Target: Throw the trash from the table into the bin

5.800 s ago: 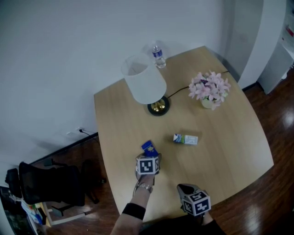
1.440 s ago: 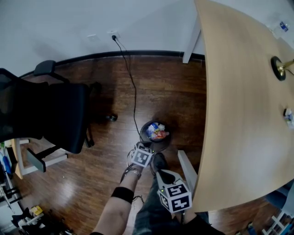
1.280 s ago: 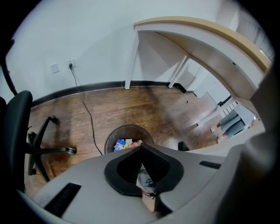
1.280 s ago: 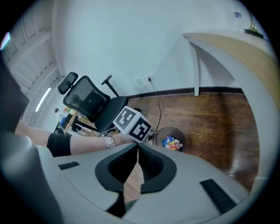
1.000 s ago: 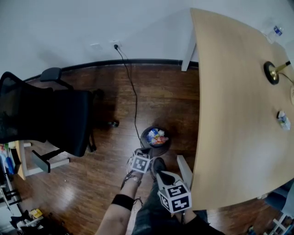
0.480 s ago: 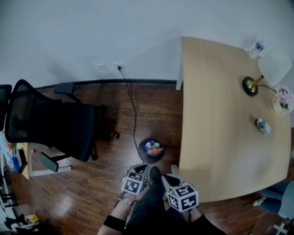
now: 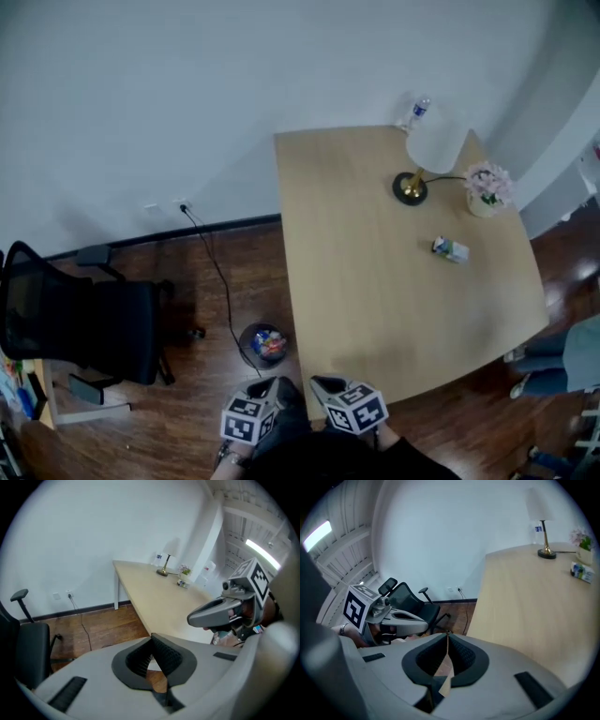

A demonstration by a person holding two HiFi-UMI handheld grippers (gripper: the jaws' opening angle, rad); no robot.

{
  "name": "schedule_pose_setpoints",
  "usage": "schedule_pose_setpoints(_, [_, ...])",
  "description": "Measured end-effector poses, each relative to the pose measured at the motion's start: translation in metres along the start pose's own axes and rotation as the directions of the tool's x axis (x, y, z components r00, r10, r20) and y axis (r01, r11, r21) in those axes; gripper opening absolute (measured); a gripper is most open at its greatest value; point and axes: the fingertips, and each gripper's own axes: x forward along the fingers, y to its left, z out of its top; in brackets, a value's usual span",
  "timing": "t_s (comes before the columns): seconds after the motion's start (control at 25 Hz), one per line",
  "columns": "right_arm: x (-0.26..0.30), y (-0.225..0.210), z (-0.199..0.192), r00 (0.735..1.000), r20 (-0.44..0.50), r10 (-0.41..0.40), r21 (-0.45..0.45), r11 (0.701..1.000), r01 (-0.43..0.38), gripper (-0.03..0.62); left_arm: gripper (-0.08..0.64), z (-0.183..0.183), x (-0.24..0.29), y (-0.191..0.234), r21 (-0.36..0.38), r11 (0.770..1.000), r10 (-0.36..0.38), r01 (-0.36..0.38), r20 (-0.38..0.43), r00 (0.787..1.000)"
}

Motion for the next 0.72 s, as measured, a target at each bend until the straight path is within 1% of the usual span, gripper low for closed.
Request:
schedule_pose_setpoints(0.2, [-0.045,-0.041,0.005,0.996,0.060,-0.059,0.035,0.998,0.057,0.005,0.000,0.023,0.010,-0.051,0.074,0.996,-0.039,0.040,-0.010,0.999])
schedule_pose_setpoints(0.36, [-0.079,-0.076,0.003,0.989,0.099,-0.113,0.077,0.991,0.106,0.005,0.000,0.049,0.027,-0.091,0.148,0.986,-0.076,0.078,-0.020,0.997])
schedule_pose_setpoints(0.56, [-0.112,-0.113,-0.004,0.981,0.129,-0.144,0.132,0.983,0.127,0.005,0.000,0.066,0.053,-0.133,0.207,0.971,-0.105,0.115,-0.060,0.993])
schedule_pose_setpoints(0.72, [-0.138,-0.147,-0.010,0.975,0.146,-0.166,0.185,0.973,0.138,0.005,0.000,0.080,0.075,-0.168,0.248,0.958,-0.123,0.146,-0.109,0.987])
